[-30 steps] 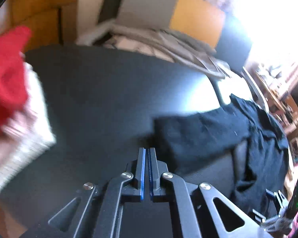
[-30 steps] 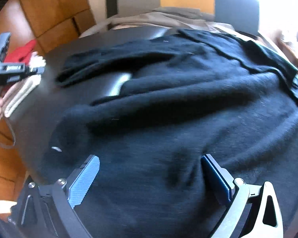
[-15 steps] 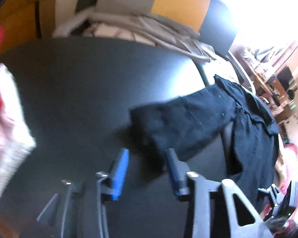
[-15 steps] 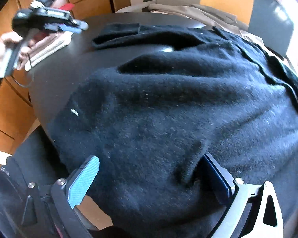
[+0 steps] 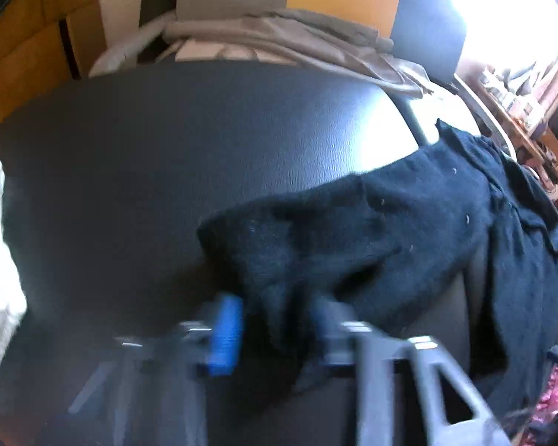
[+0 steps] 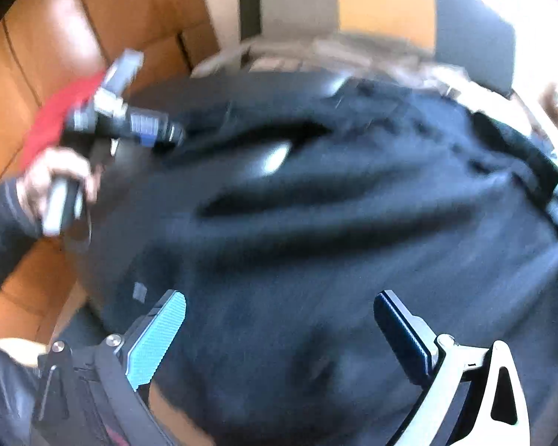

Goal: Fold clothes

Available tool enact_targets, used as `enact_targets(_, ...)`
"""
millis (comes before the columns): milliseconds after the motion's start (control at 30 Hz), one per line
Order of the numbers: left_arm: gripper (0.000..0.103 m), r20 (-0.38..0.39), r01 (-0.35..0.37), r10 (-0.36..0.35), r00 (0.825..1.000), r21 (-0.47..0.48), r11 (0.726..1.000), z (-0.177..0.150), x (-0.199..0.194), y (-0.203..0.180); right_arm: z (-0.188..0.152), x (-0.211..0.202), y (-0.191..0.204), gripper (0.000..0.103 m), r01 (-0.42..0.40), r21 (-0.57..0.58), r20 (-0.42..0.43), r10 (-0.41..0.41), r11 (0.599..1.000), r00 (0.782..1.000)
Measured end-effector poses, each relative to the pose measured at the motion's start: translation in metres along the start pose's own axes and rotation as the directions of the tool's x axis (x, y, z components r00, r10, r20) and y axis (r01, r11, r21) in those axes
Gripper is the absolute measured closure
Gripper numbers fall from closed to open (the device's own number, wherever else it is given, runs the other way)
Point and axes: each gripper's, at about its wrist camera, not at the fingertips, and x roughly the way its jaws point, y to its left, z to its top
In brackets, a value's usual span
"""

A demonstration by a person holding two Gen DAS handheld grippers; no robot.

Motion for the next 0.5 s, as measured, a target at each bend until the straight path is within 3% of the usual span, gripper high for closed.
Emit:
enact_targets(67,0.091,0.047,0.043,-0.040,0.998,-0.058,0.997,0.013,-0.008,0.009,0.026,-0.001,-0.020,0.000,0.013,0.041,0.054,-0.015,0.999,0.998)
enact_targets(167,0.091,0.139,0.051,-0.038,0.990,-0.089,0.995,0.029,-0.034,0.026,0.064,0.018,-0.050,0.001,0.057,0.075,0.086,-0.064,0.996,0.994)
enact_targets(300,0.092,0.230,0.051,-0.030,0.973,-0.084,0.995,0.040,-0.068,0.044,0.106,0.077,-0.086,0.007,0.063,0.112,0.003,-0.064,0.992,0.998)
enact_targets(367,0.092,0.266,0.038,-0.019,0.964,-0.064,0.997,0.042,-0.085,0.050,0.118,0.110,-0.096,0.017,0.030,0.159,-0.062,-0.020,0.987,0.998)
enact_targets(500,0.092,0.303,0.008,0.006,0.953,-0.044,0.999,0.048,-0.106,0.059,0.134,0.134,-0.085,0.007,-0.081,0.207,-0.048,0.092,0.975,0.995)
